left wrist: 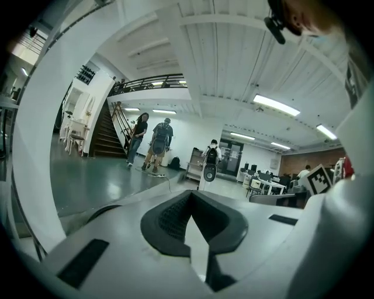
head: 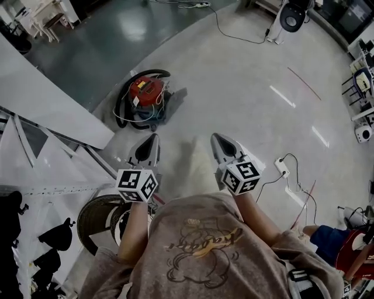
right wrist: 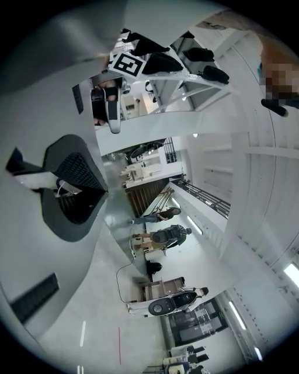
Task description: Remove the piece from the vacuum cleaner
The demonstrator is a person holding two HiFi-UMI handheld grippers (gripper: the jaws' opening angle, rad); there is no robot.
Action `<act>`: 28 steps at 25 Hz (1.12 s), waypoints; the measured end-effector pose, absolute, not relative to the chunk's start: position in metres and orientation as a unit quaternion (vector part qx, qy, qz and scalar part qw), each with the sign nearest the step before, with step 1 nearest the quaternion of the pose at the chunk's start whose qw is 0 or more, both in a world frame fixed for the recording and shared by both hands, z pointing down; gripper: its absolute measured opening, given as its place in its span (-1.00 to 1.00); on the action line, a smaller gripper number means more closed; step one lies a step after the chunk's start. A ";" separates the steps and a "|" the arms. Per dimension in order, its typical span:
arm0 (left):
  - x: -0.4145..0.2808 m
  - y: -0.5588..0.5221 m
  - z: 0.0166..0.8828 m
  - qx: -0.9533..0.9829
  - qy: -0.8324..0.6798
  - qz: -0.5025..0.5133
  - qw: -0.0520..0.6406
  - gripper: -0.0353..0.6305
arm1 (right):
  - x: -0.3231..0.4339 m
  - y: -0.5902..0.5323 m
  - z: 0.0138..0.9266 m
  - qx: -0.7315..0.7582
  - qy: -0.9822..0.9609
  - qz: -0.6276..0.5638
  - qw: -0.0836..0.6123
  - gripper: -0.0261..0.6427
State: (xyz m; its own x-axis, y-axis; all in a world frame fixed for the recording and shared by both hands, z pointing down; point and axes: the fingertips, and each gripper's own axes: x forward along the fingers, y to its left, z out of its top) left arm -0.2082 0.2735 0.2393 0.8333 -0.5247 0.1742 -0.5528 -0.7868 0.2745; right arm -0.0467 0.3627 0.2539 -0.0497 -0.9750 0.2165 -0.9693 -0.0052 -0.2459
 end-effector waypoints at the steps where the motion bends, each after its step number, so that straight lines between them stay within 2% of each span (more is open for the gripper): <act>1: -0.205 0.262 0.240 0.943 -0.288 0.046 0.159 -0.89 | -0.044 0.349 0.255 -0.686 0.708 -0.167 0.007 -0.93; 20: -0.077 0.041 0.218 0.907 -0.385 0.026 0.170 -0.89 | 0.091 0.095 0.236 -0.586 0.791 -0.172 -0.029 -0.93; 28: -0.062 0.001 0.215 0.891 -0.420 0.024 0.172 -0.89 | 0.107 0.043 0.240 -0.551 0.814 -0.180 -0.040 -0.93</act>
State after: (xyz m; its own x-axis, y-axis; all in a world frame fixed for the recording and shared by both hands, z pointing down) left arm -0.0625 0.0008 0.2146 0.6462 -0.7397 0.1874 -0.7563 -0.5881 0.2866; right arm 0.1067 0.0430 0.2399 -0.3903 -0.8823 0.2630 -0.9110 0.3287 -0.2491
